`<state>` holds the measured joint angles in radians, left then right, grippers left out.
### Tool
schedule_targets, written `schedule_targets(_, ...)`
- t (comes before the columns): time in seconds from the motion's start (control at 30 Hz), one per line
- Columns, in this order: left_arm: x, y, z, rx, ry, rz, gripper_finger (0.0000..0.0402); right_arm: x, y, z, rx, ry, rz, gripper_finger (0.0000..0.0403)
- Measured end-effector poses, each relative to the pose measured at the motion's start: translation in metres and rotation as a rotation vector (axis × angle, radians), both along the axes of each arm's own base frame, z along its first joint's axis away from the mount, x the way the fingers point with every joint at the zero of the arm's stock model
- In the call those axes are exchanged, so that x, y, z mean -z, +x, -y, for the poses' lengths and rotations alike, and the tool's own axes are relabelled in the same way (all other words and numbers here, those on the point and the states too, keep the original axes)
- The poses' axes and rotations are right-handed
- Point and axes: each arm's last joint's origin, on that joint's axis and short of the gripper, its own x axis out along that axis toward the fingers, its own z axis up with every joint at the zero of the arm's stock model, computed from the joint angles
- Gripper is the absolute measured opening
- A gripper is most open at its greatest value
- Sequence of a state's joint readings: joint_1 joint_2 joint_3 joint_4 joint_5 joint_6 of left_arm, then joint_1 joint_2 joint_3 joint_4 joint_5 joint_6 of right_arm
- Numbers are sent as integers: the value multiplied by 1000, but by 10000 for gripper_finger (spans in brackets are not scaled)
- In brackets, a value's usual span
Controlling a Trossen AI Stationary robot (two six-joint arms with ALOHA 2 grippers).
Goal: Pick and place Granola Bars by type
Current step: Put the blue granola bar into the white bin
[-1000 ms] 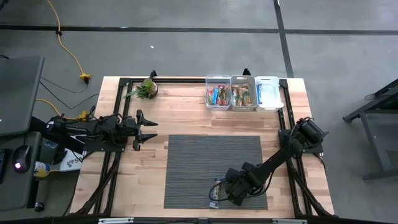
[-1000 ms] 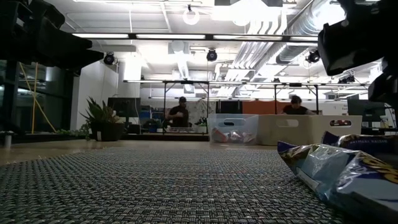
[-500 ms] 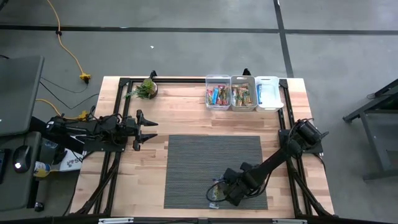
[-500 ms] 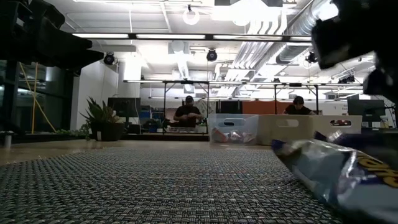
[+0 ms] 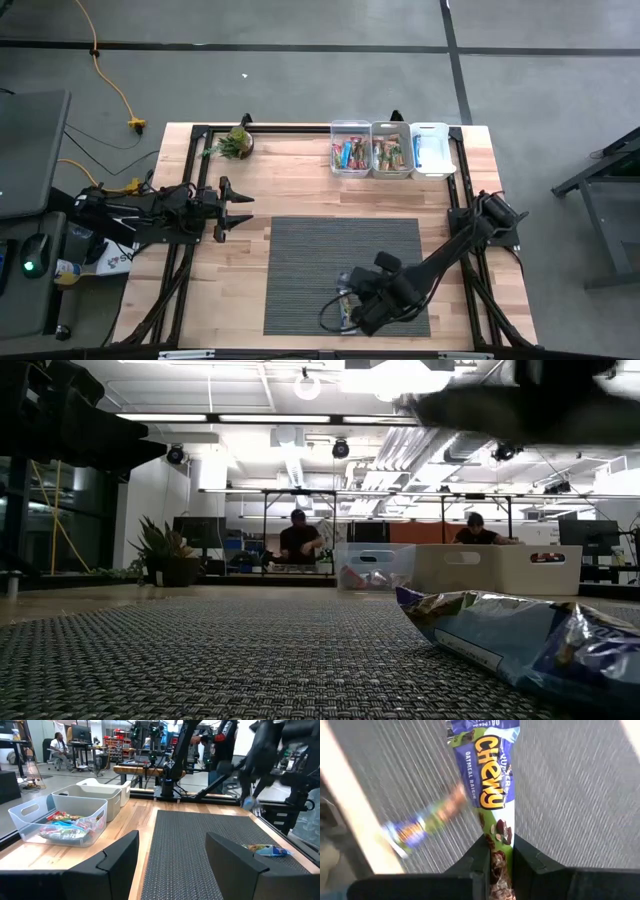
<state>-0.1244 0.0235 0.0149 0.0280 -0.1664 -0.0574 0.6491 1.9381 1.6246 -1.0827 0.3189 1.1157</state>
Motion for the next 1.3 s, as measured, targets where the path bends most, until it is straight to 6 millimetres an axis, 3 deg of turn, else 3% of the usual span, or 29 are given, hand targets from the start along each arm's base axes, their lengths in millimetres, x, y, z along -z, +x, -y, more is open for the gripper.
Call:
schedule_targets(0.4, 0, 0, 0, 0, 0, 0, 227, -109, 24, -11, -162, -208, 485, 38)
schedule_targets(0.83, 0, 0, 0, 0, 0, 0, 227, -173, 46, -12, -294, -188, 840, 38)
schedule_targets(1.03, 0, 0, 0, 0, 0, 0, 227, -208, 55, 5, -309, -241, 996, 34)
schedule_targets(1.3, 0, 0, 0, 0, 0, 0, 227, -258, 47, 48, -150, -534, 1005, 35)
